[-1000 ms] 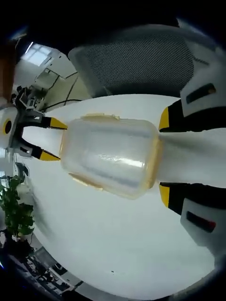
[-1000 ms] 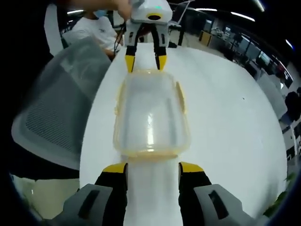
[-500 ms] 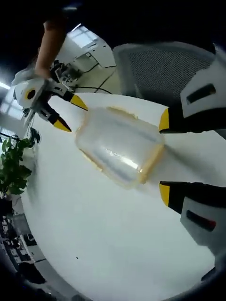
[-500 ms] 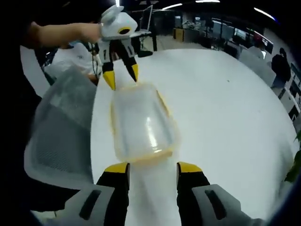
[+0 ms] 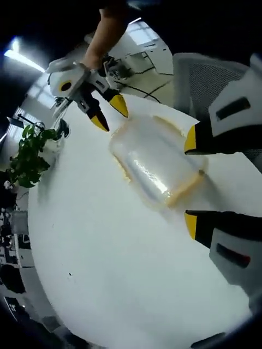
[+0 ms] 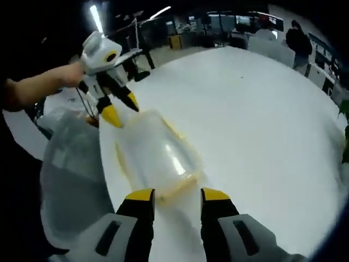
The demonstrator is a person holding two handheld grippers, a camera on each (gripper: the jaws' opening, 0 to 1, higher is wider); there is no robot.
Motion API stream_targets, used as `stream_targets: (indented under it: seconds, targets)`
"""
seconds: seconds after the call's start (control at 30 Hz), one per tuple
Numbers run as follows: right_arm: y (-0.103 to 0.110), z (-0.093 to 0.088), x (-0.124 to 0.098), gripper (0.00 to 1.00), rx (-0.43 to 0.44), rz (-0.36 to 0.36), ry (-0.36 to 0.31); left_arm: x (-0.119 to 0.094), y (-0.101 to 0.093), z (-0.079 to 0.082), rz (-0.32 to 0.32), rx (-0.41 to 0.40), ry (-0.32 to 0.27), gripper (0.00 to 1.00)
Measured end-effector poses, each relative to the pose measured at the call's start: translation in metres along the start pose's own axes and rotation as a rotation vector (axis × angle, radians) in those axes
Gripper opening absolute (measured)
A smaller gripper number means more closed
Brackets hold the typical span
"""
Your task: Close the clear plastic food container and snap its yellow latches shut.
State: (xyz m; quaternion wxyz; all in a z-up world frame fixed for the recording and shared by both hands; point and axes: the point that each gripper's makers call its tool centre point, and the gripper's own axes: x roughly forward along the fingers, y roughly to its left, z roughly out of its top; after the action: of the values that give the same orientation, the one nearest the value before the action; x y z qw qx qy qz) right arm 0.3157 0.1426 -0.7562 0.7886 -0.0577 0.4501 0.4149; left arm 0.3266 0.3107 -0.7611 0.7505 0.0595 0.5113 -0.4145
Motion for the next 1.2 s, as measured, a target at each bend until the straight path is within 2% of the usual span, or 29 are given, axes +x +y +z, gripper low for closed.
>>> stream_targets:
  seconds: [0.07,0.2,0.4,0.6,0.73,0.93,1.2]
  targets:
    - [-0.001,-0.001,0.002,0.27,0.072,0.000,-0.007,0.002,0.003,0.001,-0.011,-0.071,-0.011,0.39]
    - [0.001,-0.005,0.004,0.25,0.109,0.003,-0.009,0.004,0.007,0.001,-0.015,-0.131,-0.015,0.36]
    - [0.002,-0.010,0.011,0.25,0.142,-0.014,0.006,0.009,0.006,-0.004,-0.024,-0.145,-0.008,0.36]
    - [0.005,-0.004,0.012,0.19,0.144,-0.032,0.001,0.013,0.002,-0.001,-0.030,-0.137,-0.011,0.33]
    - [0.005,-0.007,0.013,0.19,0.191,-0.040,0.012,0.017,0.001,0.001,-0.035,-0.157,-0.016,0.33]
    - [0.007,-0.007,0.013,0.19,0.181,-0.061,0.006,0.018,0.001,-0.001,-0.023,-0.184,0.003,0.33]
    - [0.006,-0.009,0.014,0.18,0.235,-0.075,-0.001,0.019,-0.002,-0.002,-0.008,-0.201,0.009,0.30]
